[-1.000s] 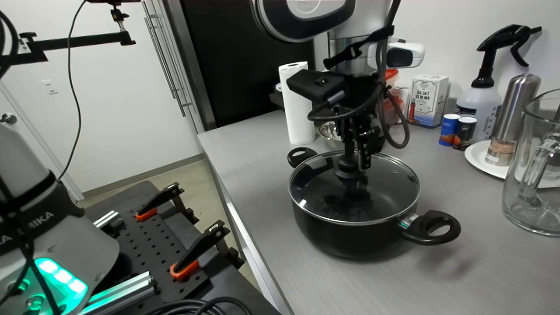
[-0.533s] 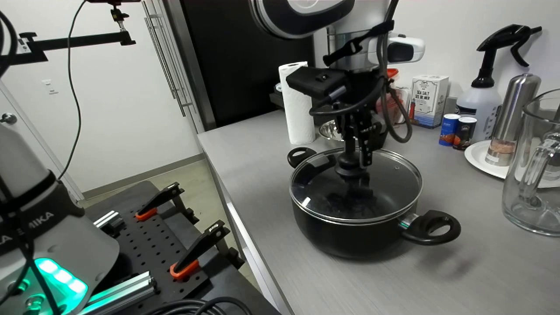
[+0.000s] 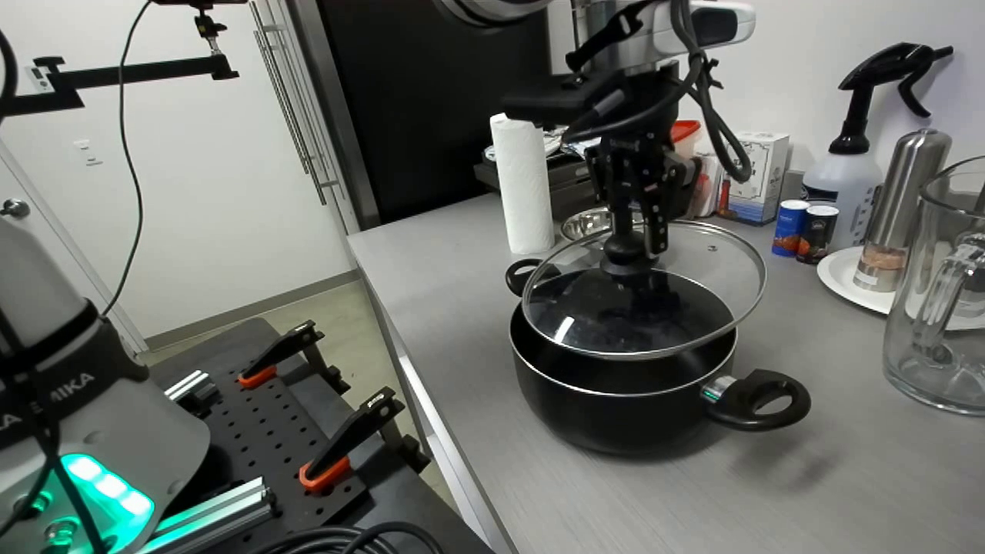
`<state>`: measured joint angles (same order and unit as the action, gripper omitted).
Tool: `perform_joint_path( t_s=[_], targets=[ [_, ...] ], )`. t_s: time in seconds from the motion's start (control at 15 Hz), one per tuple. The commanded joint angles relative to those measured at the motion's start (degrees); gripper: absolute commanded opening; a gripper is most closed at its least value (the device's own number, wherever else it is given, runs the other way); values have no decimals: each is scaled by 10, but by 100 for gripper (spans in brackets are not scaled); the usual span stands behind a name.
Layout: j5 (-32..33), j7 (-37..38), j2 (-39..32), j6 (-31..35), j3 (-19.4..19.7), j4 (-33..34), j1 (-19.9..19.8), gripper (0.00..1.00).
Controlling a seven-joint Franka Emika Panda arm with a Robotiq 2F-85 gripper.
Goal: Put the glass lid on the counter.
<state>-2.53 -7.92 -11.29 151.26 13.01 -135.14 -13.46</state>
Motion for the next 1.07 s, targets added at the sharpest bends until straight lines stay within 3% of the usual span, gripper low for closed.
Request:
perform_joint_path(
  t_s=[0.0, 0.4, 1.0],
  targets=[
    [23, 5, 31, -32, -5, -1, 6, 23],
    [51, -1, 33, -83, -29, 16, 30, 23],
    [128, 10, 4, -162, -84, 73, 102, 23]
  ],
)
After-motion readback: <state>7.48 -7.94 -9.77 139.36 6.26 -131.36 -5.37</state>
